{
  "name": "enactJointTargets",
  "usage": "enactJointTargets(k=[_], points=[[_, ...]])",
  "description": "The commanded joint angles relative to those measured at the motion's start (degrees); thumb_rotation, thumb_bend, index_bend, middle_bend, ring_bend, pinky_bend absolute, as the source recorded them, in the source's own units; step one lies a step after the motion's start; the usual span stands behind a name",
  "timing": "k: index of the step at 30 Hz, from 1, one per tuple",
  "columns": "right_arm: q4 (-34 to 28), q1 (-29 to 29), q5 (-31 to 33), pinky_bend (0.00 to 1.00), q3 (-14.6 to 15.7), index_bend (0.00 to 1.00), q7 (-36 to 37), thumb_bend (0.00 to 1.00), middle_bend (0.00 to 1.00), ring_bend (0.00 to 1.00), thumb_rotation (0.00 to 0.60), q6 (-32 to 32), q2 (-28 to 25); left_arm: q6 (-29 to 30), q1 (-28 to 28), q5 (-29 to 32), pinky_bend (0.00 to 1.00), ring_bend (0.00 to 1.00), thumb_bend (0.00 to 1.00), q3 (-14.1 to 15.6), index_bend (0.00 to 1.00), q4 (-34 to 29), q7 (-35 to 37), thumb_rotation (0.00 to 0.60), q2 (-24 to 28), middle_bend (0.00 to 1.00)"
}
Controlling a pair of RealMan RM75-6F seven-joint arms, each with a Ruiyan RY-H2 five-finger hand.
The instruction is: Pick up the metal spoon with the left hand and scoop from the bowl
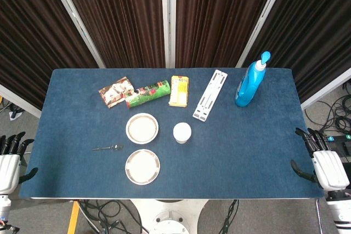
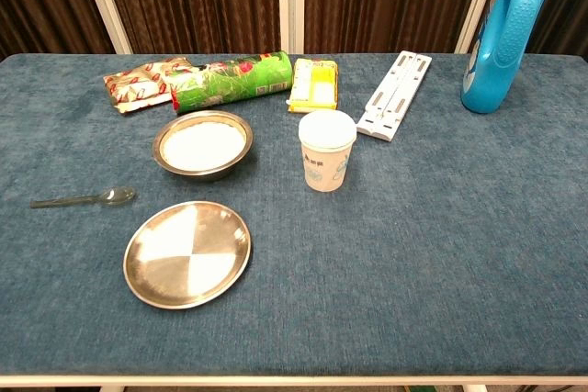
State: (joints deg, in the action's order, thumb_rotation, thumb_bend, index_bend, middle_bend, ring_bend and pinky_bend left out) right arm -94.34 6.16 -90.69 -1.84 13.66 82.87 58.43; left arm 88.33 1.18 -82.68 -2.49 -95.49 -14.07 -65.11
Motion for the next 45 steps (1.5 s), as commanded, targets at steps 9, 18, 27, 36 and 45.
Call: enactJointTargets(k=[9, 18, 27, 36, 45], points=[[0.14, -0.04, 0.27, 0.0, 0.06, 0.0, -0.04, 0.27, 0.16, 0.0, 0.6, 0.17, 0.28, -0.63, 0.42, 0.77, 0.1, 0.15, 0.19, -0.48, 0.31, -0.34, -0.44, 0.6, -0.31, 0.22], [0.55, 0.81, 0.91, 0.0, -1.07, 0.0, -0.13, 0.27, 0.16, 0.0, 0.6, 0.01, -0.38, -7.14, 6.04, 1.38, 0.1, 0.15, 0.19, -3.53, 0.27, 0.55, 4.0, 0.6, -0.87, 0.22], [0.77, 1.96, 1.53, 0.0, -1.62, 0.0, -0.36, 0.27, 0.16, 0.0, 0.6, -1.3, -0.31, -23.29, 16.93, 7.45, 0.33, 0.31, 0.19, -7.35, 0.41, 5.65, 9.37, 0.6, -5.05, 0.45], [1.27, 2.3, 2.56, 0.0, -1.65, 0.0, -0.3, 0.27, 0.16, 0.0, 0.6, -2.36, -0.23, -33.33, 22.24, 14.53, 0.91, 0.73, 0.23, -6.67, 0.51, 8.99, 8.75, 0.6, -11.16, 0.77], [1.91, 2.47, 2.95, 0.0, -1.46, 0.0, 0.24, 0.27, 0.16, 0.0, 0.6, -2.94, 0.26, -35.5, 24.18, 20.39, 0.97, 0.81, 0.24, -5.52, 0.52, 11.3, 5.05, 0.6, -16.75, 0.84]])
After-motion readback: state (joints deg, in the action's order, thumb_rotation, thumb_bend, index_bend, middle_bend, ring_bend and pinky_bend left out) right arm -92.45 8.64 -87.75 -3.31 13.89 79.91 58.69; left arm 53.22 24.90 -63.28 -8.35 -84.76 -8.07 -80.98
